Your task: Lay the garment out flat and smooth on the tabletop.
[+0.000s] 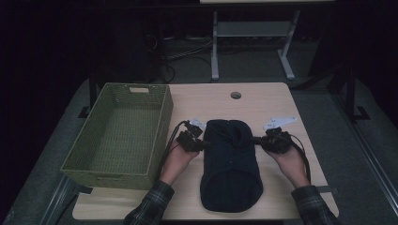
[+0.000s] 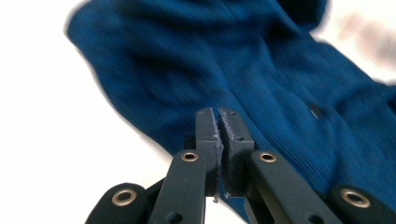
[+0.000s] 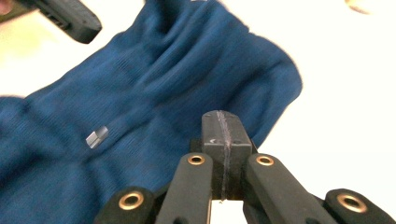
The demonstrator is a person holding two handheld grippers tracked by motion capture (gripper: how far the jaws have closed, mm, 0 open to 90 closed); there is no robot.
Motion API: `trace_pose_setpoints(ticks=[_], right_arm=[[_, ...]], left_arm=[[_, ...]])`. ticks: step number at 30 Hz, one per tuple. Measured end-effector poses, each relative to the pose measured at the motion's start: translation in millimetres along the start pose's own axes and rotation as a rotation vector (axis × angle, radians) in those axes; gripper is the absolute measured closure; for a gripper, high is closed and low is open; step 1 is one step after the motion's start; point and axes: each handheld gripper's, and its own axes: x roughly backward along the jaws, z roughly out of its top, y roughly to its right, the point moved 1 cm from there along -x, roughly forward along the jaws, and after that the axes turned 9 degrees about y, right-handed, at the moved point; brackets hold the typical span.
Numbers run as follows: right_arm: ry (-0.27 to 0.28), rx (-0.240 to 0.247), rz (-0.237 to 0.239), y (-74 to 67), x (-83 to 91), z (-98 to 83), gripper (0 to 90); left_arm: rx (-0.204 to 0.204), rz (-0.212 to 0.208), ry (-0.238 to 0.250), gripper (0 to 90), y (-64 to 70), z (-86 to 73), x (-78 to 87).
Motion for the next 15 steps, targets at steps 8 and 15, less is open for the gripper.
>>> trace_pose_setpoints(ticks=[8,15], right_arm=[[-0.009,-0.02,-0.021,35.8,-35.4,32.5,90.0],[-0.071,-0.034,-0.007,49.5,-68.0,29.3,90.0]], left_arm=[[0.029,0.074,0.041,89.2,-34.6,32.3,-16.2],[0.04,0.098,0.024,89.4,-55.2,37.5,-41.2]])
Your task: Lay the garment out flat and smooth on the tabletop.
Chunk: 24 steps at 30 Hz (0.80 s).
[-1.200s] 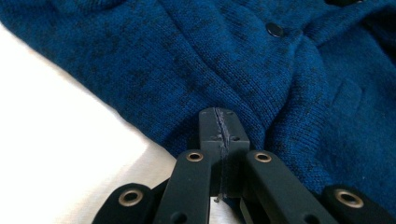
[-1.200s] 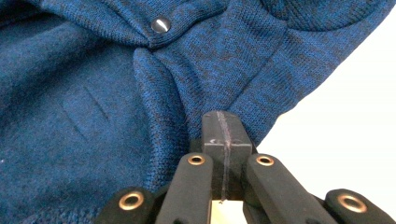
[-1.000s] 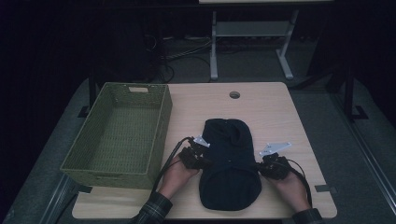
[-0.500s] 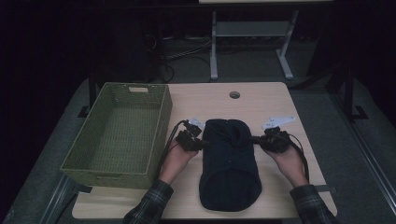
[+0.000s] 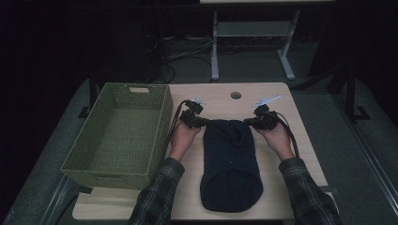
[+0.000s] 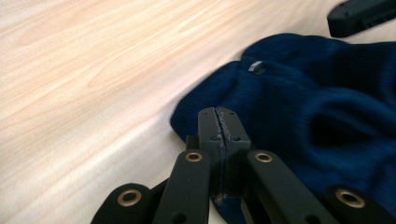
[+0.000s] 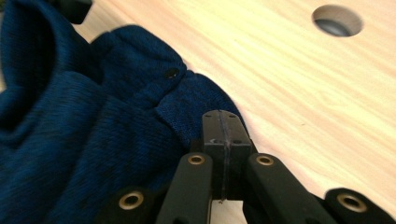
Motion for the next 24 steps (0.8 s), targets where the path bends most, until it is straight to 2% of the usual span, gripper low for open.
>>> trace_pose_setpoints(ticks=[2,6,10,14,17,24], right_arm=[[-0.031,0.007,-0.006,0.3,-8.6,-3.2,90.0],[-0.086,0.04,-0.009,-1.0,-22.3,-10.2,90.0],[-0.09,0.09,-0.03,-4.9,-26.9,-11.3,90.0],[-0.092,0.082,-0.032,-5.3,-26.8,-11.5,90.0],[-0.093,0.08,-0.037,-6.0,-27.0,-11.4,90.0],[-0.092,0.082,-0.03,-5.0,-25.5,-9.3,89.4]], left_arm=[[0.006,0.001,-0.018,88.6,-3.8,-1.8,-7.5],[0.035,0.005,-0.013,84.5,-10.8,-5.7,-14.9],[0.038,0.02,-0.008,73.9,-16.5,-6.5,-15.0],[0.024,0.042,-0.01,61.1,-19.9,-2.8,-14.0],[0.005,0.053,-0.023,55.8,-21.3,0.4,-17.0],[-0.007,0.016,-0.052,49.6,-23.1,3.7,-28.0]])
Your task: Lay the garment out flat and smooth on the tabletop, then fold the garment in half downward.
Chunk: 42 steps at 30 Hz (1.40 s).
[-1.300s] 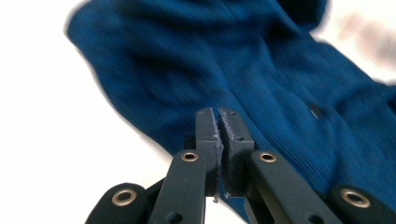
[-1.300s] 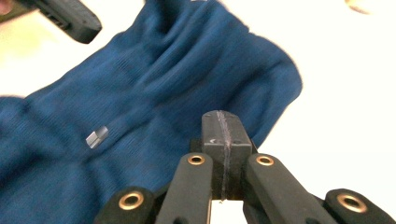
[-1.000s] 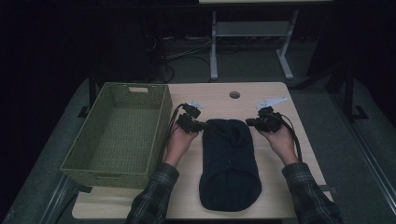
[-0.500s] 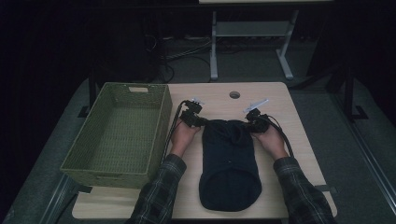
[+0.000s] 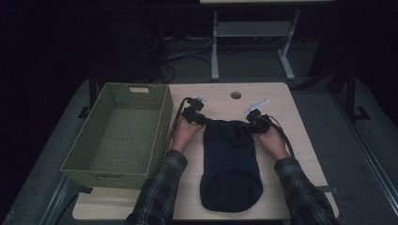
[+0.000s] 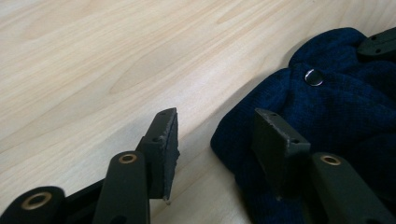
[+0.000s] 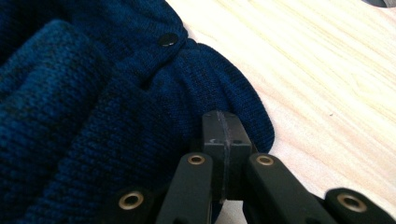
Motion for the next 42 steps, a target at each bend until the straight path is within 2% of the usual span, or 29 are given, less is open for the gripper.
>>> trace_pose_setpoints(ticks=[3,7,11,16,19,20,22,28,33,38,42], right_arm=[[0.055,-0.015,-0.008,4.1,7.2,4.7,78.7],[0.065,-0.055,-0.043,15.7,8.6,10.9,65.6],[0.039,-0.083,-0.047,20.6,1.8,7.2,60.6],[0.034,-0.16,0.008,26.6,-3.9,-0.6,58.9],[0.02,-0.181,0.039,27.4,-7.8,-3.4,59.3],[0.023,-0.19,0.043,27.7,-7.9,-4.0,61.2],[0.023,-0.19,0.057,26.8,-8.1,-4.0,66.7],[0.023,-0.187,0.06,22.6,-8.4,-3.7,77.0],[0.013,-0.142,0.031,17.5,-8.0,-0.8,80.4],[-0.013,-0.095,0.013,16.0,-4.4,3.8,81.8],[-0.001,-0.095,0.006,16.4,1.8,7.1,81.9]], left_arm=[[-0.01,0.0,-0.017,48.4,0.9,0.8,-3.6],[-0.02,0.0,-0.03,47.3,0.3,0.2,-5.8],[-0.001,-0.019,-0.037,47.0,-3.0,-2.2,-7.6],[0.009,-0.056,-0.042,54.5,-3.5,-3.1,-7.6],[0.003,-0.067,-0.042,60.3,-1.2,-2.8,-7.9],[-0.006,-0.073,-0.046,62.8,-1.4,-2.7,-7.7],[0.002,-0.08,-0.042,67.6,-0.1,-2.8,-8.2],[-0.009,-0.083,-0.051,79.7,3.5,-1.7,-7.7],[-0.003,-0.073,-0.056,82.7,4.8,-0.7,-6.4],[-0.018,-0.062,-0.057,83.2,5.1,1.5,-1.5],[-0.03,-0.055,-0.042,83.3,7.2,4.6,3.1]])
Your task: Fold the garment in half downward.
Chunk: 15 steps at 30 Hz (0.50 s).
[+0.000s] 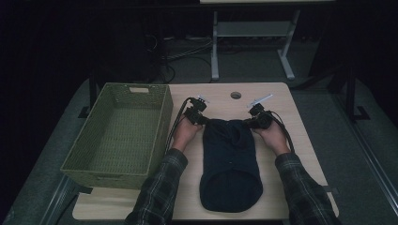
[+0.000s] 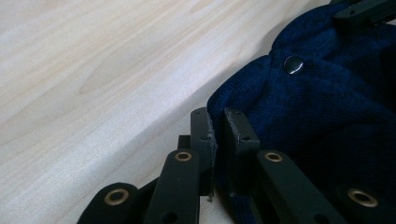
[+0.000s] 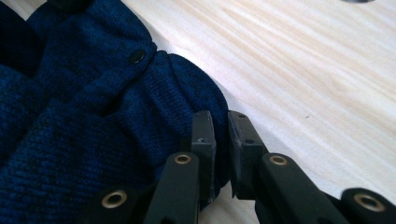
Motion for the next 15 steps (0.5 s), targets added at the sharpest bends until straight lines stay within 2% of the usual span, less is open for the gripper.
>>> trace_pose_setpoints(ticks=[9,15], right_arm=[[0.041,0.014,-0.006,-1.1,15.7,11.5,81.8],[0.075,0.054,-0.024,-4.1,28.8,26.9,81.8]], left_arm=[[-0.03,0.022,0.064,83.2,4.8,10.9,16.5],[-0.03,0.024,0.112,83.2,3.9,19.8,29.1]])
